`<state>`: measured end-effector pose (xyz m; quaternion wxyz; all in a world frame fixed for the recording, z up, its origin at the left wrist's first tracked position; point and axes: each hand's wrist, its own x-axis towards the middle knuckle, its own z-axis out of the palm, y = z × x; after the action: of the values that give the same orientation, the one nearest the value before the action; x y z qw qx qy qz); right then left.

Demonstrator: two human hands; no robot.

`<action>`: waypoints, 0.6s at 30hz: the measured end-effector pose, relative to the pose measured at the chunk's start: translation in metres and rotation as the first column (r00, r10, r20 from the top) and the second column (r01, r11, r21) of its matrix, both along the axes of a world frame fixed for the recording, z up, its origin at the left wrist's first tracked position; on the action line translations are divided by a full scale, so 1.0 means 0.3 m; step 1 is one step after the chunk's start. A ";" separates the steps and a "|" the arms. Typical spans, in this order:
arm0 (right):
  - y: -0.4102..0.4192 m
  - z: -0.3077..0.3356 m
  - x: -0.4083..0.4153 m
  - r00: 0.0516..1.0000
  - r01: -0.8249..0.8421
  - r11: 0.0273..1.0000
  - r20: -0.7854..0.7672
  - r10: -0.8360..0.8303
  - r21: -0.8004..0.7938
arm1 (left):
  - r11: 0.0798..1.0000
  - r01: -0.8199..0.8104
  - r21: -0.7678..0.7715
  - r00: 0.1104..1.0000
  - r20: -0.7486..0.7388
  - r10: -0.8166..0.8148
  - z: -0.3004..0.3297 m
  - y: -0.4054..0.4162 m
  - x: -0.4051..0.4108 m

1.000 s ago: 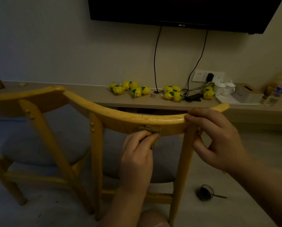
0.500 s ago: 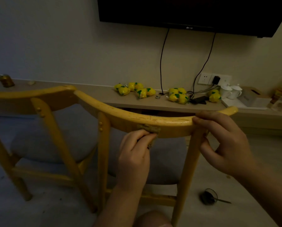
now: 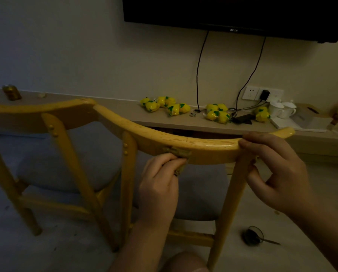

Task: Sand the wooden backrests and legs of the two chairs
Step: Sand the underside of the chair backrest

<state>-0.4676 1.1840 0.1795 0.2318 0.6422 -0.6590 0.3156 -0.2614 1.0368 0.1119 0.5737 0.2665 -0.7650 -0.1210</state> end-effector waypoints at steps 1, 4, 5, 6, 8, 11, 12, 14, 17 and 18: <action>-0.003 -0.002 0.002 1.000 0.001 1.000 0.001 -0.001 -0.008 | 1.000 0.006 0.004 1.000 0.012 -0.006 -0.004 -0.003 0.001; -0.010 -0.008 0.005 1.000 0.009 0.999 0.009 -0.009 -0.032 | 0.996 0.038 0.084 0.994 0.101 -0.046 -0.034 -0.008 -0.003; -0.010 -0.009 0.006 1.000 0.012 0.999 0.009 -0.011 -0.033 | 0.991 0.051 0.120 0.989 0.129 -0.066 -0.044 -0.009 -0.002; -0.009 -0.010 0.007 1.000 0.013 0.999 0.007 -0.013 -0.032 | 0.988 0.058 0.143 0.987 0.141 -0.079 -0.053 -0.010 -0.002; -0.006 -0.009 0.006 1.000 0.014 1.000 0.005 -0.014 -0.027 | 0.990 0.063 0.126 0.989 0.122 -0.079 -0.054 -0.008 0.001; -0.002 -0.007 0.004 1.000 0.012 1.000 0.004 -0.012 -0.015 | 0.998 0.036 0.041 0.999 0.026 -0.037 -0.018 -0.001 0.005; -0.003 -0.007 0.004 1.000 0.009 1.000 0.000 -0.009 -0.015 | 0.999 0.022 0.025 1.000 0.002 -0.022 -0.002 0.000 0.008; -0.005 -0.008 0.001 1.000 0.001 1.000 -0.006 -0.001 -0.024 | 1.000 0.005 0.011 1.000 -0.006 -0.005 0.021 0.003 0.011; -0.008 -0.013 -0.001 1.000 0.007 1.000 -0.004 -0.007 -0.029 | 0.999 -0.041 -0.033 0.999 -0.004 0.041 0.024 0.016 0.014; -0.008 -0.015 -0.001 1.000 0.011 1.000 -0.004 -0.011 -0.027 | 0.996 -0.057 -0.063 0.998 -0.016 0.056 0.023 0.020 0.013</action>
<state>-0.4679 1.1816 0.1751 0.2437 0.6359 -0.6577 0.3218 -0.2576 1.0427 0.1187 0.5904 0.2688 -0.7566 -0.0819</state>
